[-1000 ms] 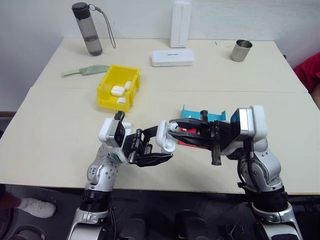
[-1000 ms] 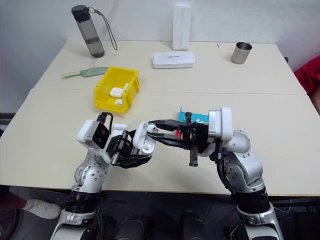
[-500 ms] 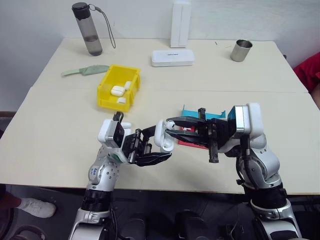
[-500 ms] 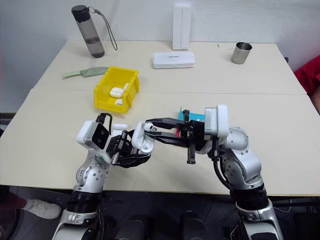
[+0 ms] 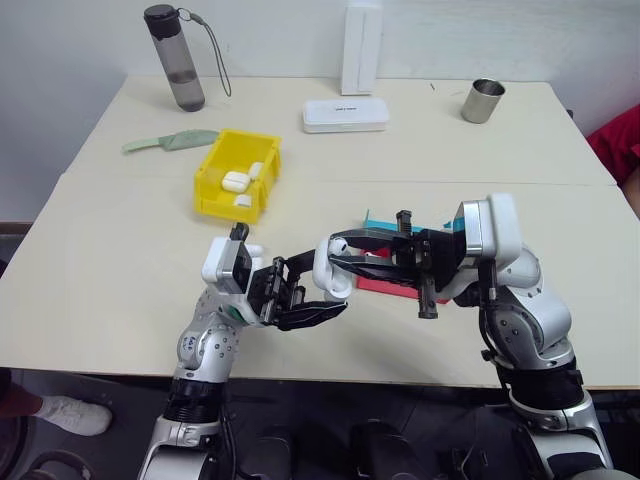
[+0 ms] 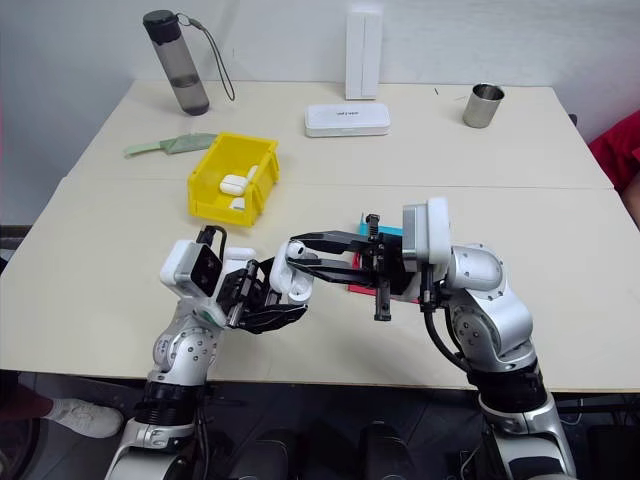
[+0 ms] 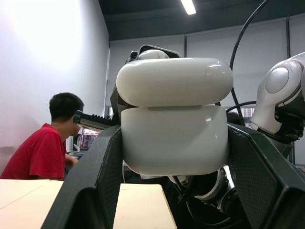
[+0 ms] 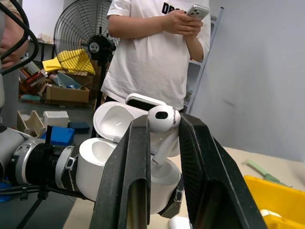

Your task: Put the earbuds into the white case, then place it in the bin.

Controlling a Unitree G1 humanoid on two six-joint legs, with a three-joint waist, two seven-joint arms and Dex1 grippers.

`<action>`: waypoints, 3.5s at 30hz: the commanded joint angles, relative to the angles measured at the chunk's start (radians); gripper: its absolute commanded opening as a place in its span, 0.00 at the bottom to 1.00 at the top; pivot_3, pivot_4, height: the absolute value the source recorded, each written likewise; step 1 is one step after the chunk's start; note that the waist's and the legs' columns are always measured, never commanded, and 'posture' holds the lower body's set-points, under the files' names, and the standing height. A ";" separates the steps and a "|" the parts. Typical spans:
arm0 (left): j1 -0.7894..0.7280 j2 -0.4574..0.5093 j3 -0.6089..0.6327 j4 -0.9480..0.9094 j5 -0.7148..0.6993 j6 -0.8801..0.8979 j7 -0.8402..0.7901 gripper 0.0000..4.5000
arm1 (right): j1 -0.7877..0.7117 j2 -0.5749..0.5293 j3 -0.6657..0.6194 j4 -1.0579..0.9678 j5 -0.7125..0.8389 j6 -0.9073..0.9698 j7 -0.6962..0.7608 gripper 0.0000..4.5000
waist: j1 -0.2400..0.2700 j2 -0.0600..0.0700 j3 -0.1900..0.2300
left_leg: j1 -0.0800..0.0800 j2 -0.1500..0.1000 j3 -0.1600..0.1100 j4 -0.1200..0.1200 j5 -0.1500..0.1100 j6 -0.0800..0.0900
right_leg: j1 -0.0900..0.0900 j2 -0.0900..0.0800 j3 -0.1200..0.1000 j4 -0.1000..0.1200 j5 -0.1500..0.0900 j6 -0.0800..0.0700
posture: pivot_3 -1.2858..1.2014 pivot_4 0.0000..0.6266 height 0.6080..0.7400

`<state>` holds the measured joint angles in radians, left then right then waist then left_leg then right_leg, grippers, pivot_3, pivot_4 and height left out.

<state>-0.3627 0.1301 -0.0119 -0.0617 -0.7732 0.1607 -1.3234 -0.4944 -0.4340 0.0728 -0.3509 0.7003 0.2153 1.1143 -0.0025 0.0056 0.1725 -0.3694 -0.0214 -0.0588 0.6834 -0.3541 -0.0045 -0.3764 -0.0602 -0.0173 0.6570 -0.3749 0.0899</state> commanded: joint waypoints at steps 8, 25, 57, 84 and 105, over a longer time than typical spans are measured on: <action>-0.073 -0.039 -0.013 -0.025 -0.004 -0.034 -0.001 0.62 | -0.010 -0.027 0.007 -0.003 0.031 0.050 0.034 0.60 | 0.000 0.000 0.000 | 0.000 0.000 0.000 0.000 0.000 0.000 | 0.000 0.000 0.000 0.000 0.000 0.000 | 0.52 0.24 1.00; 0.015 0.044 0.040 -0.068 -0.006 -0.051 0.027 0.62 | 0.408 -0.361 -0.533 0.019 0.054 0.026 0.148 0.99 | 0.029 -0.002 0.001 | -0.002 0.000 -0.001 -0.001 0.000 0.001 | 0.001 0.000 -0.001 -0.004 0.000 0.000 | 0.52 0.24 1.00; 0.187 0.097 0.031 -0.175 -0.026 -0.051 0.090 0.62 | -0.570 -0.437 0.304 0.819 -0.715 0.226 0.178 0.99 | 0.016 0.003 0.005 | -0.005 -0.001 0.006 0.000 0.000 0.002 | -0.008 -0.001 0.004 -0.004 0.001 0.001 | 0.52 0.24 1.00; 0.229 0.100 0.001 -0.223 -0.014 -0.066 0.128 0.62 | -0.817 -0.208 0.404 1.378 -1.061 -0.168 0.248 0.71 | -0.027 0.003 0.005 | -0.010 -0.001 0.008 0.000 0.001 0.001 | -0.016 -0.002 0.004 0.006 0.001 0.001 | 0.52 0.24 1.00; 0.196 0.112 0.028 -0.173 -0.022 -0.069 0.110 0.62 | -0.845 -0.158 0.417 1.447 -1.149 -0.186 0.265 0.28 | -0.029 0.004 0.005 | -0.010 -0.001 0.008 0.001 0.001 0.001 | -0.016 -0.002 0.004 0.008 0.001 0.001 | 0.52 0.24 1.00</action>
<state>-0.1563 0.2407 0.0038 -0.2217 -0.7830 0.1086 -1.2042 -1.3185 -0.5910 0.4965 1.0916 -0.4424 0.0366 1.3717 -0.0311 0.0092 0.1773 -0.3789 -0.0222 -0.0506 0.6845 -0.3533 -0.0038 -0.3925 -0.0619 -0.0132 0.6647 -0.3743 0.0907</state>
